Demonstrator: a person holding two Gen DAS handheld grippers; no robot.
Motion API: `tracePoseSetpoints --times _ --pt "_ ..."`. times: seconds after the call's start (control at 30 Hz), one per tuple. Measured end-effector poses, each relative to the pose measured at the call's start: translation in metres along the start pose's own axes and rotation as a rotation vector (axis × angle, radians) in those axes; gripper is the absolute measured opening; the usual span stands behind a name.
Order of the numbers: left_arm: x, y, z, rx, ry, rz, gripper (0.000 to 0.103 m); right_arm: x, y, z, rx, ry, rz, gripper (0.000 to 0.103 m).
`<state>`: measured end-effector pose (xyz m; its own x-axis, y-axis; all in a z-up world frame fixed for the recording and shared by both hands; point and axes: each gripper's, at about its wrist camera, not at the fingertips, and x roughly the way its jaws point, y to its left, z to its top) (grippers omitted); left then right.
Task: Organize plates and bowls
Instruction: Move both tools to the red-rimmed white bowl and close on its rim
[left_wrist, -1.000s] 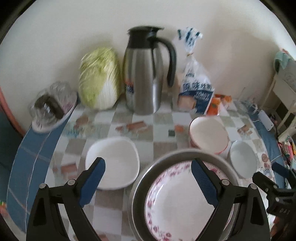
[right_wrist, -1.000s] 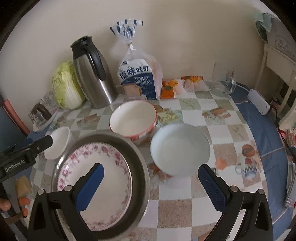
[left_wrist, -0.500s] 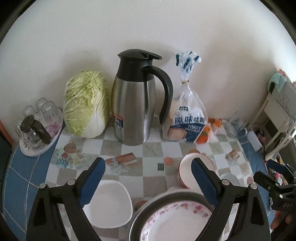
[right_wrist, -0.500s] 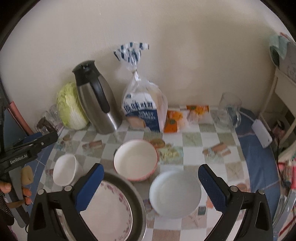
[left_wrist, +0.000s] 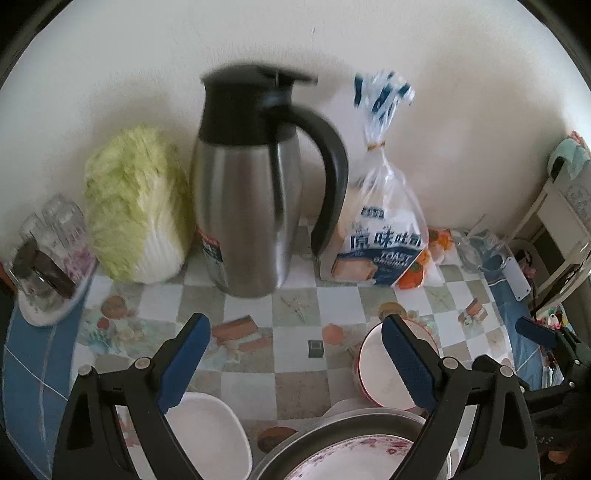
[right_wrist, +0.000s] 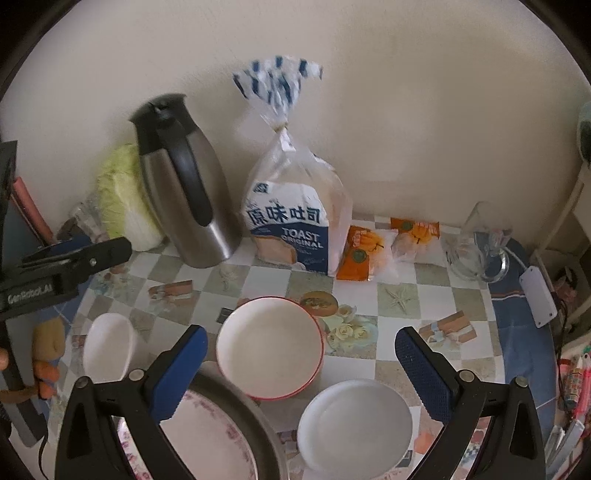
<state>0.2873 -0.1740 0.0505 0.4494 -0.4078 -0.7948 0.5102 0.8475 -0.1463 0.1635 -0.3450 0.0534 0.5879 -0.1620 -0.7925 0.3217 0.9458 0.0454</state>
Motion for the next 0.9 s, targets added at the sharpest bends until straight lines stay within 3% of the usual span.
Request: tracePoseSetpoints --times 0.13,0.33,0.43,0.47,0.57,0.63,0.8,0.9 --pt "0.025 -0.002 -0.008 -0.032 0.05 -0.026 0.094 0.021 -0.007 -0.003 0.024 0.032 0.005 0.098" --pt "0.064 -0.016 -0.023 0.022 0.144 0.023 0.093 0.055 -0.018 -0.015 0.043 0.107 0.008 0.083" --pt "0.078 -0.021 -0.027 0.022 0.178 0.001 0.073 0.07 -0.024 -0.019 0.071 0.134 0.015 0.07" --pt "0.082 -0.024 -0.028 0.027 0.189 -0.003 0.062 0.075 -0.025 -0.02 0.073 0.144 0.016 0.065" --pt "0.092 -0.032 -0.032 0.04 0.214 -0.02 0.057 0.087 -0.026 -0.024 0.079 0.167 0.015 0.048" --pt "0.099 -0.038 -0.035 0.044 0.221 -0.043 0.051 0.094 -0.028 -0.026 0.092 0.18 0.021 0.043" --pt "0.117 -0.05 -0.043 0.067 0.264 -0.053 0.036 0.108 -0.031 -0.03 0.117 0.202 0.025 0.02" --pt "0.129 -0.054 -0.047 0.071 0.297 -0.05 0.027 0.117 -0.031 -0.034 0.117 0.219 0.034 0.014"
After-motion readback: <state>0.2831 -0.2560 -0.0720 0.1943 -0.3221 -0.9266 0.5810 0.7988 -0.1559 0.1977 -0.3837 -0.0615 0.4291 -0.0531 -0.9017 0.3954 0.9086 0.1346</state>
